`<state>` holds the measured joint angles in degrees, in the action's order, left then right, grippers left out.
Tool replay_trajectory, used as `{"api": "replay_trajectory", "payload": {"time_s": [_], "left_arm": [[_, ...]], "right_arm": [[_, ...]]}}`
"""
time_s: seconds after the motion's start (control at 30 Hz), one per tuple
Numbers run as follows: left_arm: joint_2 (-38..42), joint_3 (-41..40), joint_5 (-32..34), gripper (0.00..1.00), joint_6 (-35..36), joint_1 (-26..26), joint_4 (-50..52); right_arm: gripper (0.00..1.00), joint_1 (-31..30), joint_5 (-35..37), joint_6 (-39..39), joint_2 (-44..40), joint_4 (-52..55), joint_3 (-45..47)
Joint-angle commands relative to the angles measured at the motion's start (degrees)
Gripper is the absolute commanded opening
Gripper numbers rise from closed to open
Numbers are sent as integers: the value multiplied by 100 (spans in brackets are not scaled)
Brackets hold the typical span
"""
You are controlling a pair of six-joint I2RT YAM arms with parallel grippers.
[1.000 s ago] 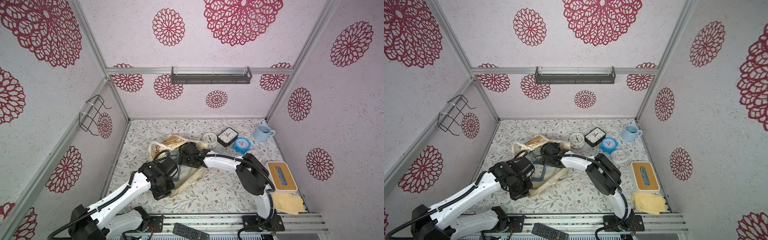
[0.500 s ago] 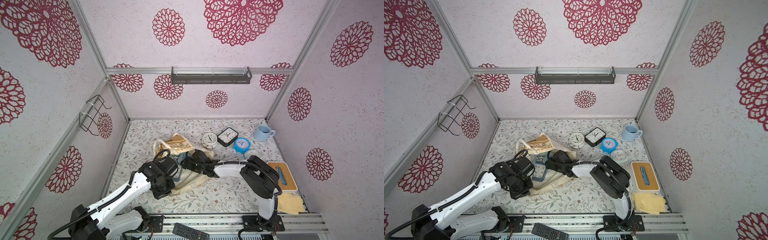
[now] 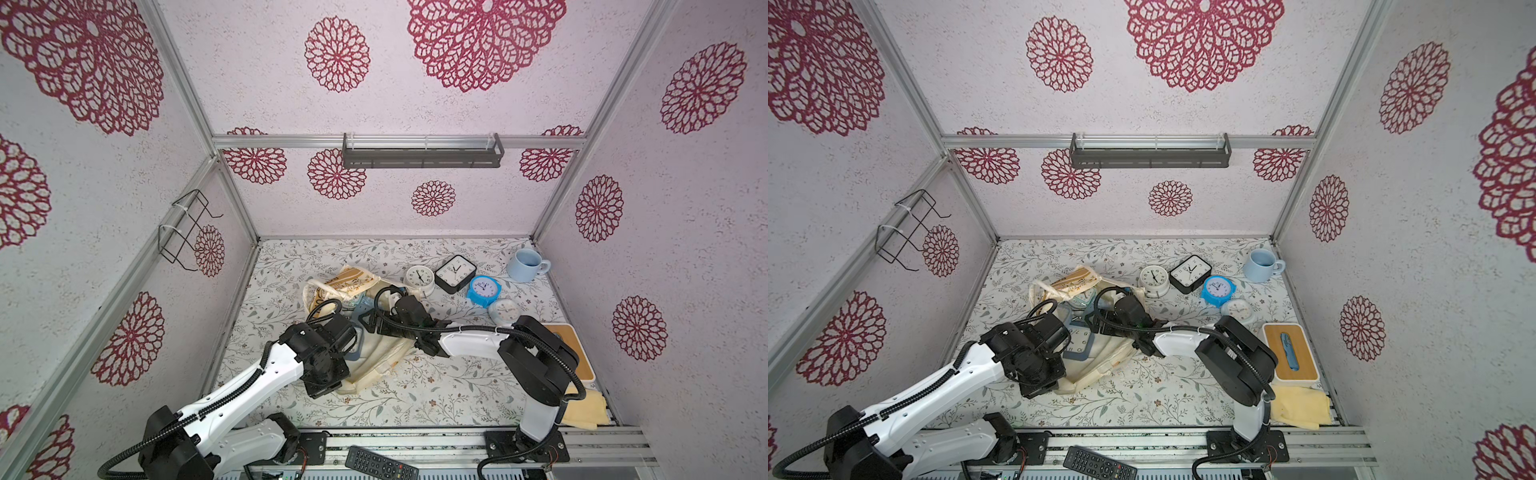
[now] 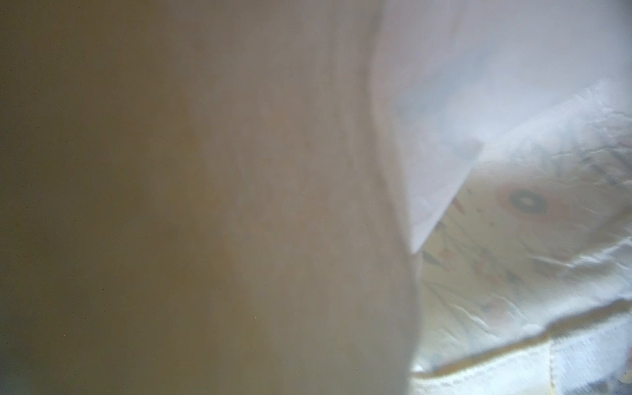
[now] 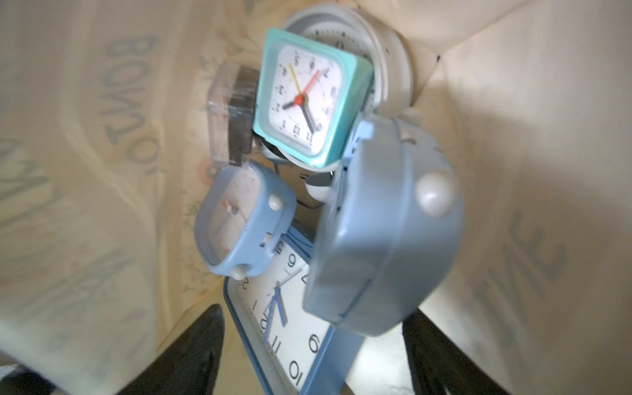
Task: Take the alarm clock out of the canvas bag
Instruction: Pick up the alarm from the canvas bag.
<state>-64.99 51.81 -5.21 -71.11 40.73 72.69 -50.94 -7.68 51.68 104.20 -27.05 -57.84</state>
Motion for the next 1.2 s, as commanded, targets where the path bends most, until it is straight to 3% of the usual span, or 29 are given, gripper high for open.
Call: {"api": "replay_trajectory", "payload": {"time_s": [0.0,0.27,0.43,0.77,0.97,1.17], "left_arm": [[-90,21,44,0,-17,90,196],[-93,31,53,0,-8,119,194],[-66,24,63,0,-17,117,181],[-121,-5,19,0,26,128,87],[-33,5,67,0,-14,137,132],[-56,30,64,0,4,142,130]], "right_arm": [[84,110,182,-145,-197,-360,-213],[85,242,243,555,378,318,-677],[85,242,646,546,702,2051,-1455],[85,260,1109,895,1098,3864,-2365],[77,273,1091,964,1415,3995,-2609],[66,264,1268,523,1546,3897,-2768]]}}
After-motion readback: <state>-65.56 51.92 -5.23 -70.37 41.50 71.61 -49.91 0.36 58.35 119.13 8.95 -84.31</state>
